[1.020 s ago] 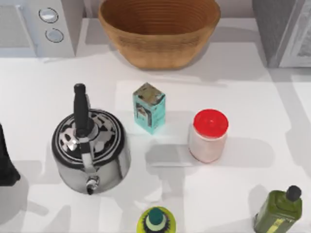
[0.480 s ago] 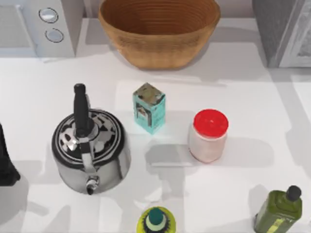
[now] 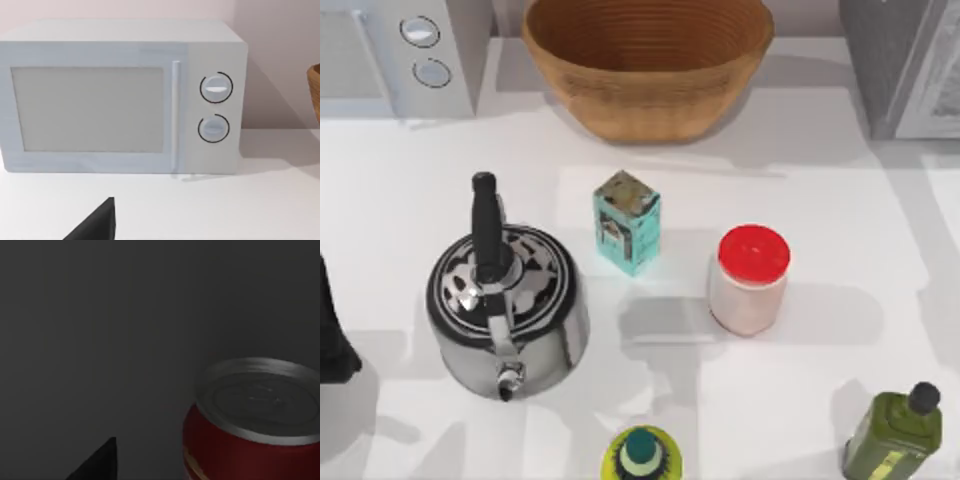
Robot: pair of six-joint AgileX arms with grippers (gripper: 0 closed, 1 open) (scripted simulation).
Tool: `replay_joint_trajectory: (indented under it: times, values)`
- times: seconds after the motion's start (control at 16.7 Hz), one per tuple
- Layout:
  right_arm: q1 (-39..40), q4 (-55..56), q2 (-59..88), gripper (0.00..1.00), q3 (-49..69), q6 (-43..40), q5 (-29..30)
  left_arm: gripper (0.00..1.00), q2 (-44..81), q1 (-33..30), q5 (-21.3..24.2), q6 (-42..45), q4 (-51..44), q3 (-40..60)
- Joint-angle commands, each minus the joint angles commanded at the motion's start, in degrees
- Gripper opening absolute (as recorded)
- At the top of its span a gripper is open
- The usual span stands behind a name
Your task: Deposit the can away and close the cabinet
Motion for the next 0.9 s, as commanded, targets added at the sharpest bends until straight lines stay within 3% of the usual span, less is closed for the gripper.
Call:
replay_joint_trajectory:
  times: [0.36, 0.9]
  values:
    - [-1.41, 4.3, -24.74, 1.0, -33.12, 2.41, -1.54, 1.0, 0.0, 0.0, 0.0, 0.0, 0.0, 0.0]
    - [-3.56, 20.01, -74.9, 1.0, -106.31, 2.69, -4.69, 1.0, 0.0, 0.0, 0.0, 0.0, 0.0, 0.0]
